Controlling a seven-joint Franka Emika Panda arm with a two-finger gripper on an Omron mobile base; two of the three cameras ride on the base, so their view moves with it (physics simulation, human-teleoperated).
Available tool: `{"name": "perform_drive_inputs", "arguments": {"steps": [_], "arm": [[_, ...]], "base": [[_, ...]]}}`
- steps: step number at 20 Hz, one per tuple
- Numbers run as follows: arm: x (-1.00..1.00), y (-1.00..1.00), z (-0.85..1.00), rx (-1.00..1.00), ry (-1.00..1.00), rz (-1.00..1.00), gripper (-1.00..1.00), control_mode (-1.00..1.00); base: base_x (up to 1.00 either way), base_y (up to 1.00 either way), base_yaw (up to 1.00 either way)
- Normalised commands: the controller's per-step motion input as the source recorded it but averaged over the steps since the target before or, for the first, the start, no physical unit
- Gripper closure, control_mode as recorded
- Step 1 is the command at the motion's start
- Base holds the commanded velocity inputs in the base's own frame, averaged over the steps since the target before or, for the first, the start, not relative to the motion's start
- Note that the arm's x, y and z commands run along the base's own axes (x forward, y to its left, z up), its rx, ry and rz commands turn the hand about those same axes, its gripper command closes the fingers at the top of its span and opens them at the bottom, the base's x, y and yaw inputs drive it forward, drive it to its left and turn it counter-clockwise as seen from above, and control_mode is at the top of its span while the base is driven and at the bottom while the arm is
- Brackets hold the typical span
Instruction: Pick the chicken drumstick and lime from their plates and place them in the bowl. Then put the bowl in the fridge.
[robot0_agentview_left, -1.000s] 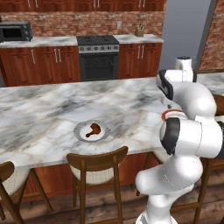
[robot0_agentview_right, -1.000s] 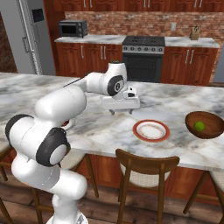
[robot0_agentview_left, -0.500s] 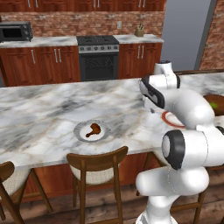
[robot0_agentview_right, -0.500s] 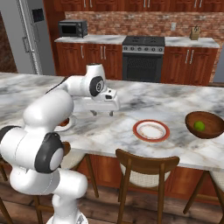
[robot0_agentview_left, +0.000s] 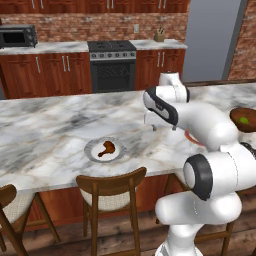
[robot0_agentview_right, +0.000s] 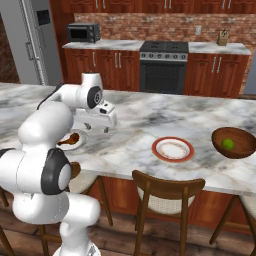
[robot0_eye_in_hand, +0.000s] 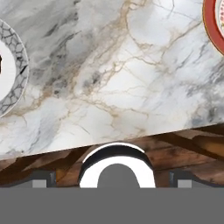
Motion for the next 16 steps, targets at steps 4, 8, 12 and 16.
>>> {"name": "perform_drive_inputs", "arguments": {"steps": [4,8,12,16], "arm": [[0.0,0.77,-0.14,0.08,0.0,-0.05,-1.0,-1.0],[0.0,0.83,-0.24,0.03,0.0,-0.07,-1.0,-1.0],[0.02,0.81,-0.29,0.01,0.0,-0.1,-1.0,-1.0],[0.15,0.77,-0.27,0.01,0.05,-0.12,-1.0,-1.0]], "base": [[0.0,0.0,0.0],[0.0,0.0,0.0],[0.0,0.0,0.0],[0.0,0.0,0.0]]}}
